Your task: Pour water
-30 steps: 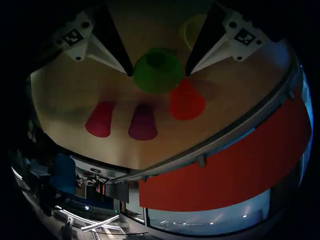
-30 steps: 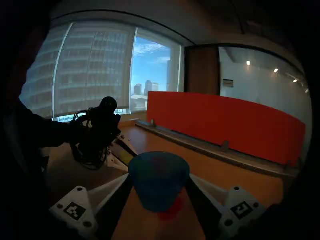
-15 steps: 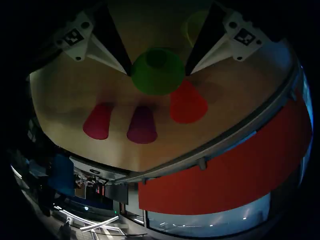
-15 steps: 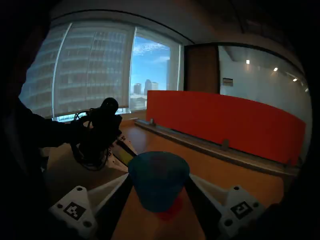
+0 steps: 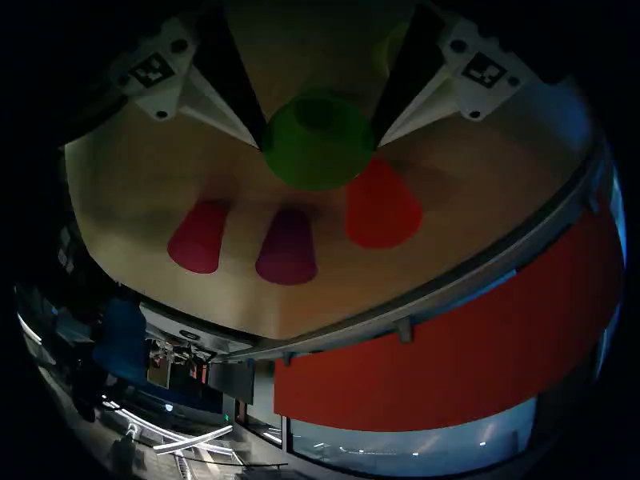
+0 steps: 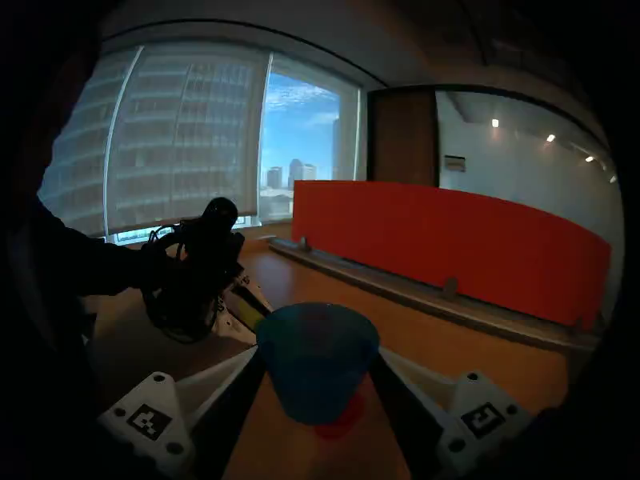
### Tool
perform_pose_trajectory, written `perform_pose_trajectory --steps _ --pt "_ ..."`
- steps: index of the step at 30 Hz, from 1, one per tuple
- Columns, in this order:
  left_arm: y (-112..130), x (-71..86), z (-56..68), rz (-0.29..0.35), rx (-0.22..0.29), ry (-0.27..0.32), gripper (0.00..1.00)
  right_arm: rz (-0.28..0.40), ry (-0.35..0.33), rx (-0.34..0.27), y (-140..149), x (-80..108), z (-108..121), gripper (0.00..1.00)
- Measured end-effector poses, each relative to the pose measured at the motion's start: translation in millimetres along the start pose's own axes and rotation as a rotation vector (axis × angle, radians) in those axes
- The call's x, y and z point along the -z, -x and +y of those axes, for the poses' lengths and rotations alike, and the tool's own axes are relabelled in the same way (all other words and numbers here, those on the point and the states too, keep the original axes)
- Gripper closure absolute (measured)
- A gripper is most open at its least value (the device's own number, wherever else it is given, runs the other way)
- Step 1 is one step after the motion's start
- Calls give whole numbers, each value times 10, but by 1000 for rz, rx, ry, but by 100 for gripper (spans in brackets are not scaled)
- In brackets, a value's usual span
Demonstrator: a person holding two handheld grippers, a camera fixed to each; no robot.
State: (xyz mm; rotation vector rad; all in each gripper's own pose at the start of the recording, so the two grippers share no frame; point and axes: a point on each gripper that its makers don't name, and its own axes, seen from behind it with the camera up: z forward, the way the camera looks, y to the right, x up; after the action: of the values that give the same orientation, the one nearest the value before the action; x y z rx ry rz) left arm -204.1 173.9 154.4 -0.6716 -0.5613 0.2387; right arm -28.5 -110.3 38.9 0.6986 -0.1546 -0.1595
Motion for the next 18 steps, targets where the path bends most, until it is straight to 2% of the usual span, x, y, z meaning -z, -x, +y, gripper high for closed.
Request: perform_pose_trajectory --steps 9,18 --pt "-106 143 59 38 14 6 11 2 2 3 -32 10 -17 11" --pt "-271 447 193 99 10 3 11 1 3 10 -97 55 -92 11"
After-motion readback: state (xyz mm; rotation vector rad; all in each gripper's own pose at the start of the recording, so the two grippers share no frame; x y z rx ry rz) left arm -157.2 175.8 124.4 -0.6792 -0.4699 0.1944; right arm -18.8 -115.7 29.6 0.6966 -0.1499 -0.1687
